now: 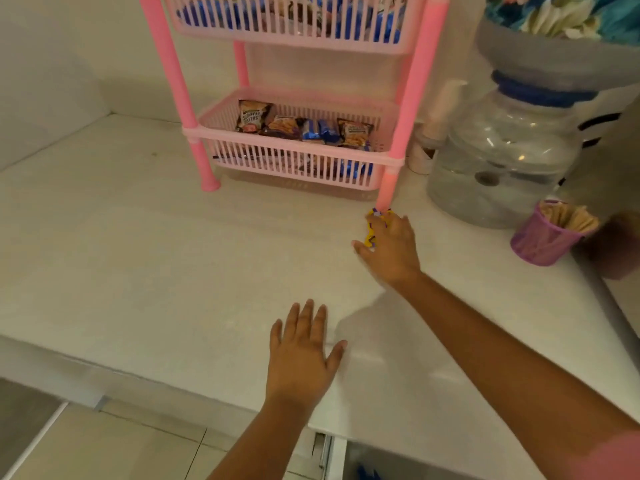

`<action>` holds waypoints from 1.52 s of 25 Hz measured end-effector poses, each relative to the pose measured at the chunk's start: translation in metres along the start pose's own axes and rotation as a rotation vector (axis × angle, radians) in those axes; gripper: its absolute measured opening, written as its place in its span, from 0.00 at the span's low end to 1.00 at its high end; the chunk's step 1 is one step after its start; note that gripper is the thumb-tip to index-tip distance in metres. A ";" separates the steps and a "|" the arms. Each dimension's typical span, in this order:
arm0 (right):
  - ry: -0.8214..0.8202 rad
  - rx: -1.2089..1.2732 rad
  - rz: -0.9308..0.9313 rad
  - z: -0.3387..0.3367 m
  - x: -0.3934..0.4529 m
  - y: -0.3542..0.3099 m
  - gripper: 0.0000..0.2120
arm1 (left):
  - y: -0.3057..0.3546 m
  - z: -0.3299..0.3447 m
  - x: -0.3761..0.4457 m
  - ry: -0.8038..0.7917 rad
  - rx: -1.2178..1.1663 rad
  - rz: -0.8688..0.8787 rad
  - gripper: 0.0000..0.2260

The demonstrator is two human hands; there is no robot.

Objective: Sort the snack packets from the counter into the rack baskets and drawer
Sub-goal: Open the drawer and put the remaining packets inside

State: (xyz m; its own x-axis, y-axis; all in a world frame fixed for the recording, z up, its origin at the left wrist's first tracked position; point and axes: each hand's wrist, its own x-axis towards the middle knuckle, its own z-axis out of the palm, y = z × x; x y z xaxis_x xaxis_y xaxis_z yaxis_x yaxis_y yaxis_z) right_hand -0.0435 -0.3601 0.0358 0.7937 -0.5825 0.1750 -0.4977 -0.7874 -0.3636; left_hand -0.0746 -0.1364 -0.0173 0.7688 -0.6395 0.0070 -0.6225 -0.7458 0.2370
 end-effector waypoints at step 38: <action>-0.885 0.330 0.557 0.071 -0.366 0.147 0.19 | 0.001 -0.002 0.000 -0.017 0.122 0.068 0.29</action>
State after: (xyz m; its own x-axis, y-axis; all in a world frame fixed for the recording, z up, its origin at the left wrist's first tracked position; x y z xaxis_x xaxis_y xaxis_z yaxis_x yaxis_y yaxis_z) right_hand -0.3820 -0.2483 -0.1467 0.5227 -0.3853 -0.7605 -0.8510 -0.2894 -0.4382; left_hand -0.0744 -0.1370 -0.0153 0.7225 -0.6914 0.0022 -0.6869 -0.7174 0.1165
